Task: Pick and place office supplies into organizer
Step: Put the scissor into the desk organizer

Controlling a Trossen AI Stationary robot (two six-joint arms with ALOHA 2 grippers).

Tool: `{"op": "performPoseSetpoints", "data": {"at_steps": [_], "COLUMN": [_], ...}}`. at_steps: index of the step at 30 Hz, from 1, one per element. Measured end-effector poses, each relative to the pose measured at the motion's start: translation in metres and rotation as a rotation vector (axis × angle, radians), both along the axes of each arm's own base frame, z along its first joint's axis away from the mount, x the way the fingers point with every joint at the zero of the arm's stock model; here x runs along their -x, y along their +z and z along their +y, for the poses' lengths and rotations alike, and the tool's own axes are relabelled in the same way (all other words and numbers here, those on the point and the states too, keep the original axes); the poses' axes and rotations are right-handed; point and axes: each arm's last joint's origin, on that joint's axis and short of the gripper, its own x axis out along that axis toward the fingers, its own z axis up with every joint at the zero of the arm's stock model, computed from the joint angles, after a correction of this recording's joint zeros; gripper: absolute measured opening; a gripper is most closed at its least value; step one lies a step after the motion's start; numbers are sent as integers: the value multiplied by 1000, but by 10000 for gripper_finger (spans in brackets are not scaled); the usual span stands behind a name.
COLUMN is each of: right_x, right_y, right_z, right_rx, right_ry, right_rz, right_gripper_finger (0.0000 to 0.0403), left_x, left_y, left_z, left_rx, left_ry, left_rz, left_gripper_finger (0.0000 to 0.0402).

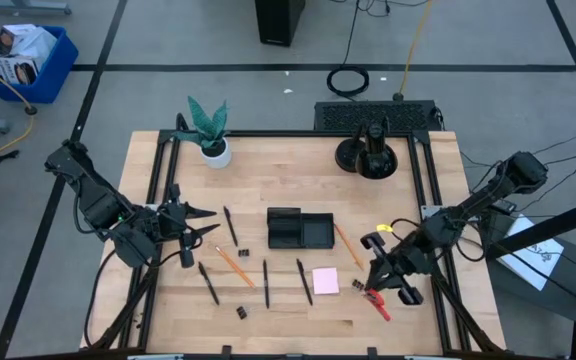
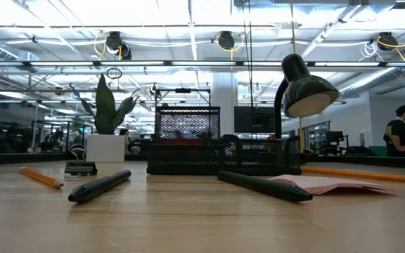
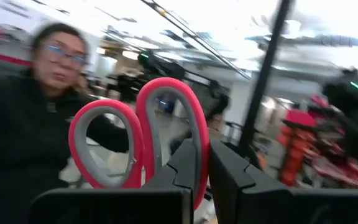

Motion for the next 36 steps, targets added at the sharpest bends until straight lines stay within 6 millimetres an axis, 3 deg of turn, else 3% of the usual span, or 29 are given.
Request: {"op": "performPoseSetpoints", "data": {"at_steps": [6, 15, 29, 36], "right_x": [-12, -29, -41, -53], "right_y": [-8, -20, -28, -10], "right_z": [-6, -20, -35, -32], "right_rx": [-22, -83, -197, -166], "right_ry": [-132, -484, -785, -879], "right_rz": [34, 90, 74, 28], "right_gripper_finger": [15, 15, 15, 15], "left_x": [0, 0, 0, 0], "left_y": [0, 0, 0, 0], "left_z": [0, 0, 0, 0], "left_rx": [1, 3, 6, 8], "left_ry": [0, 1, 3, 5], "left_rz": [0, -1, -2, -3], "left_gripper_finger": [127, 127, 127, 127]}}
